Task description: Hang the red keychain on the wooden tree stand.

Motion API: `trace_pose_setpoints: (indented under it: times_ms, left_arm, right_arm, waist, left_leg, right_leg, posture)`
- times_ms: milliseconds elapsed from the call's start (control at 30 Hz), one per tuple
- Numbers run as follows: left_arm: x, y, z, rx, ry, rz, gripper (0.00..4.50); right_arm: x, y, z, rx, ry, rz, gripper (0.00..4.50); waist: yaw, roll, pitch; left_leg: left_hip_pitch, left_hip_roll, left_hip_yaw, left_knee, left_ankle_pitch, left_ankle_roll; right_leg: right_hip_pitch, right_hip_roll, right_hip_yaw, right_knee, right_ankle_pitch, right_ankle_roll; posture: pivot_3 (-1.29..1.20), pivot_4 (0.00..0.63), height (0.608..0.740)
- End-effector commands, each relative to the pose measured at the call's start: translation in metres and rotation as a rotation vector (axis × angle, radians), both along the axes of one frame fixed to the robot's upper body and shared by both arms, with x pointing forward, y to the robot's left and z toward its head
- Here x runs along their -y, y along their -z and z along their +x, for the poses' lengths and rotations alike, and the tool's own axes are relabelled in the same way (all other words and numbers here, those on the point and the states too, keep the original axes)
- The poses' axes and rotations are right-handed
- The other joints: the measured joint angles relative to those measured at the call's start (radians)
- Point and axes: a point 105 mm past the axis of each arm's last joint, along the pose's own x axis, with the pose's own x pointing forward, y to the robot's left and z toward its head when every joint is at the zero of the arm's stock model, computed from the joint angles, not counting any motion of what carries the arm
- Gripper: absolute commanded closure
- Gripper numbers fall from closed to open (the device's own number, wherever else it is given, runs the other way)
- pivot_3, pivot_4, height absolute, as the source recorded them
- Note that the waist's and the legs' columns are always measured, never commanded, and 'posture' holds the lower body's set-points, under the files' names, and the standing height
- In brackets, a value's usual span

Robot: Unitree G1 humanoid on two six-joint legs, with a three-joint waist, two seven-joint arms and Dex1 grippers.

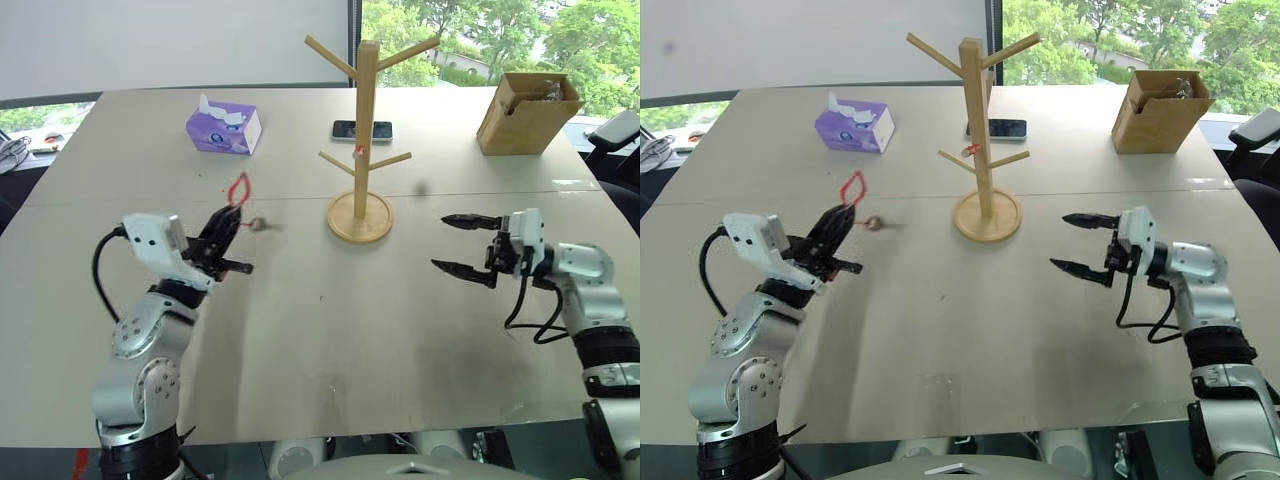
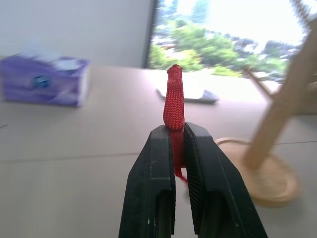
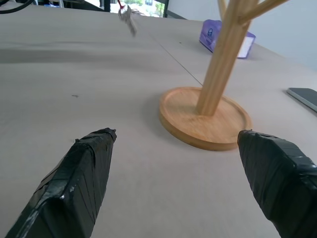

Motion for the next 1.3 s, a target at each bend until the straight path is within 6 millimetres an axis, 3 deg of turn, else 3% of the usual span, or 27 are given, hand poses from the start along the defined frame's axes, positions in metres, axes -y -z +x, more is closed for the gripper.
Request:
trace_pose_setpoints:
  times_ms: [33, 133, 333, 467, 600, 833, 1300]
  left_arm:
    - [0.048, -0.039, -0.015, 0.107, 0.31, -0.099, 4.45]
    - [0.069, -0.049, -0.021, 0.098, 0.483, -0.191, 4.45]
    - [0.071, -0.045, -0.002, 0.058, 0.563, -0.369, 4.45]
    - [0.067, -0.043, 0.005, 0.043, 0.607, -0.458, 4.45]
    - [0.07, -0.039, 0.009, 0.033, 0.651, -0.479, 4.45]
    - [0.08, -0.038, 0.004, 0.018, 0.754, -0.504, 4.45]
    - [0.096, -0.024, 0.017, 0.001, 0.781, -0.481, 4.45]
  right_arm:
    - [0.009, -0.023, 0.002, 0.055, 0.023, -0.003, 0.24]
    - [0.013, -0.025, 0.003, 0.066, 0.039, -0.018, 0.24]
    - [0.023, -0.034, 0.003, 0.089, 0.065, -0.054, 0.24]
    - [0.017, -0.065, -0.011, 0.114, 0.005, -0.009, 0.24]
    - [0.008, -0.086, -0.025, 0.141, -0.03, -0.017, 0.24]
    - [0.0, -0.103, -0.038, 0.117, -0.069, -0.008, 0.24]
    - [-0.006, -0.114, -0.049, 0.074, -0.093, 0.021, 0.24]
  waist:
    - [0.002, 0.0, 0.0]
    - [0.003, 0.0, 0.0]
    - [0.001, 0.0, 0.0]
    - [0.002, 0.001, 0.001]
    - [0.004, 0.0, 0.001]
    - [0.01, 0.0, 0.001]
    - [0.019, 0.0, 0.001]
  left_leg:
    - [0.0, 0.0, 0.0, 0.0, 0.0, 0.0]
    - [0.0, 0.0, 0.0, 0.001, 0.0, 0.0]
    - [0.001, -0.002, 0.0, 0.001, 0.0, 0.0]
    - [0.0, -0.002, 0.0, 0.001, 0.0, 0.0]
    - [0.0, -0.002, 0.0, 0.001, 0.0, 0.0]
    - [0.0, -0.002, 0.0, 0.001, 0.0, 0.0]
    - [0.0, -0.003, 0.0, 0.001, 0.0, 0.001]
  right_leg:
    - [0.0, 0.001, 0.0, 0.0, 0.0, 0.0]
    - [0.001, 0.001, 0.001, 0.0, 0.0, 0.0]
    - [0.0, 0.003, 0.002, 0.0, 0.0, 0.0]
    - [0.0, 0.003, 0.002, 0.0, 0.0, 0.001]
    - [0.001, 0.003, 0.001, -0.001, 0.0, 0.001]
    - [0.0, 0.003, 0.001, -0.001, 0.0, 0.001]
    - [0.0, 0.003, 0.001, -0.001, 0.0, 0.001]
  posture:
    - [0.0, 0.15, 0.74]
    - [0.0, 0.15, 0.74]
    - [0.0, 0.15, 0.74]
    - [0.0, 0.15, 0.74]
    - [0.0, 0.15, 0.74]
    - [0.0, 0.15, 0.74]
    - [0.0, 0.15, 0.74]
